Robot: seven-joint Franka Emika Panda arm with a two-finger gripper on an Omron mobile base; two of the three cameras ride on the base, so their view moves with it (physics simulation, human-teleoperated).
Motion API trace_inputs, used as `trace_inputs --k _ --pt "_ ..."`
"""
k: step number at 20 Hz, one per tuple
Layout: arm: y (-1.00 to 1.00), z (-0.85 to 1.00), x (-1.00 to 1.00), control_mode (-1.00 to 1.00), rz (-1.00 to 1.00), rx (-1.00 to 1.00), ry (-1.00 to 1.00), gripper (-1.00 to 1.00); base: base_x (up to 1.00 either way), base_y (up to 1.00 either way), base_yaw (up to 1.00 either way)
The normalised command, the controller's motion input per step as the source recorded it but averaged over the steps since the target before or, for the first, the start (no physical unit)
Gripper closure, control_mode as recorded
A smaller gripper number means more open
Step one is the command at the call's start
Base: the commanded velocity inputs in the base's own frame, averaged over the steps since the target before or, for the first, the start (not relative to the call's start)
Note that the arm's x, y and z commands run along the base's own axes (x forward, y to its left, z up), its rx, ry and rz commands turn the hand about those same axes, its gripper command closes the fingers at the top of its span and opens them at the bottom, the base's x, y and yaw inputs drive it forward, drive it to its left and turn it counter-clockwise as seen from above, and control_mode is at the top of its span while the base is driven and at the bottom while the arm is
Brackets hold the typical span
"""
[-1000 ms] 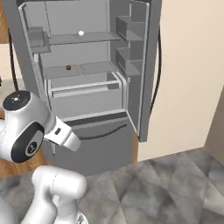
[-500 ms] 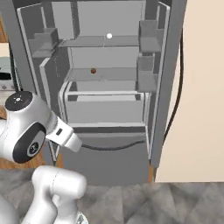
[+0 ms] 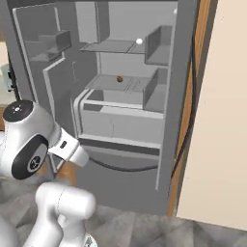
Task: Pick the egg and butter from the fridge and place them by the bowl for mixing.
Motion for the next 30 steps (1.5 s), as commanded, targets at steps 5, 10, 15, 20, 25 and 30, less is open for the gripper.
trace_inputs --k 5,10,15,20,25,30 --pt "0.00 0.00 0.00 1.00 0.00 0.00 0.00 -1.00 0.74 -0.14 0.03" --pt "0.00 0.00 0.00 1.00 0.00 0.00 0.00 -1.00 0.96 0.00 0.00" --pt "0.00 0.00 0.00 1.00 0.00 0.00 0.00 -1.00 0.87 -0.01 0.02" --pt "0.00 0.00 0.00 1.00 0.00 0.00 0.00 -1.00 0.51 0.16 0.24" --pt "0.00 0.00 0.00 1.00 0.00 0.00 0.00 -1.00 0.20 0.02 0.07" --pt "0.02 0.07 0.16 -1.00 0.15 0.00 0.01 -1.00 0.28 0.00 0.10"
